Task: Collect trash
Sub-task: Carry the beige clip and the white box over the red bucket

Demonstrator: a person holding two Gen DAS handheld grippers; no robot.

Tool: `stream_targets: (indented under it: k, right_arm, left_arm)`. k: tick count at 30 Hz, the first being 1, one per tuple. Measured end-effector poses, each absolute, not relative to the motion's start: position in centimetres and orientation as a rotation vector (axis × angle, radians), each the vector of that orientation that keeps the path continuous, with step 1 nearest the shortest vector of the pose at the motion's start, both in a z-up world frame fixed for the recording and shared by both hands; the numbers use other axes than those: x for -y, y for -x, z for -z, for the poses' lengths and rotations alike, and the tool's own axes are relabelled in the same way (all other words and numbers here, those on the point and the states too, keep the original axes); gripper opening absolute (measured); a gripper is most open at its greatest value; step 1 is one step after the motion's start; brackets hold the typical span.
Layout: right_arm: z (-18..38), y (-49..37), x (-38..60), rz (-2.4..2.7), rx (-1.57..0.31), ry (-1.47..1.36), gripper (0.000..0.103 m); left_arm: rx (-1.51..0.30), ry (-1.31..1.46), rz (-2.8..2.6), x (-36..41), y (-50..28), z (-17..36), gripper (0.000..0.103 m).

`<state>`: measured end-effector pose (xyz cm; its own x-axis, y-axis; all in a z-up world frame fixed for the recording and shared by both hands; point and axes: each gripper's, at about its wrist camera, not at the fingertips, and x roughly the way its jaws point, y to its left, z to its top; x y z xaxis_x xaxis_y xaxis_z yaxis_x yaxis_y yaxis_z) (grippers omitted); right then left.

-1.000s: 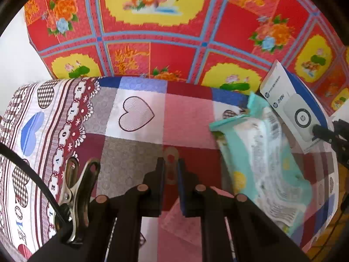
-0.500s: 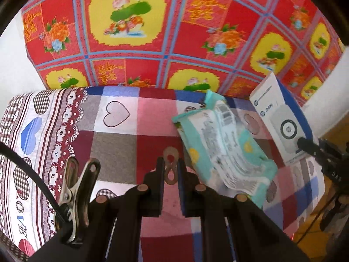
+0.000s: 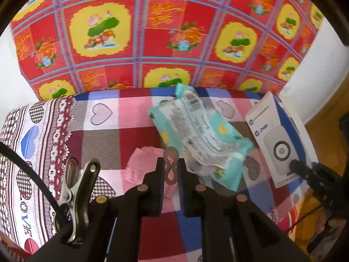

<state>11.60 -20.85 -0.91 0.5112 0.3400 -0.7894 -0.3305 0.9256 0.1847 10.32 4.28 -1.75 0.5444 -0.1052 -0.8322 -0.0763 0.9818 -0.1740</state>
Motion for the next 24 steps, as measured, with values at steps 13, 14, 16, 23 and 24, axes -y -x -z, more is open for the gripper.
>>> stream_targets:
  k: [13, 14, 16, 23, 24]
  right_arm:
    - [0.7, -5.7, 23.1, -0.295, -0.931, -0.081, 0.032]
    - [0.7, -5.3, 23.3, -0.289, -0.93, -0.087, 0.032]
    - [0.7, -4.5, 23.9, -0.269, -0.93, -0.095, 0.032]
    - [0.4, -2.1, 26.1, -0.196, -0.923, -0.132, 0.032]
    - [0.4, -1.9, 26.5, -0.185, -0.922, -0.138, 0.032]
  left_arm:
    - [-0.999, 0.127, 0.143, 0.0, -7.6, 1.3, 0.011]
    - [-0.999, 0.121, 0.152, 0.4, -7.5, 1.3, 0.011]
    - [-1.0, 0.111, 0.173, 1.1, -7.3, 1.3, 0.011]
    - [-1.008, 0.078, 0.25, 4.1, -6.9, 1.2, 0.011]
    - [-1.007, 0.071, 0.262, 4.6, -6.9, 1.2, 0.011]
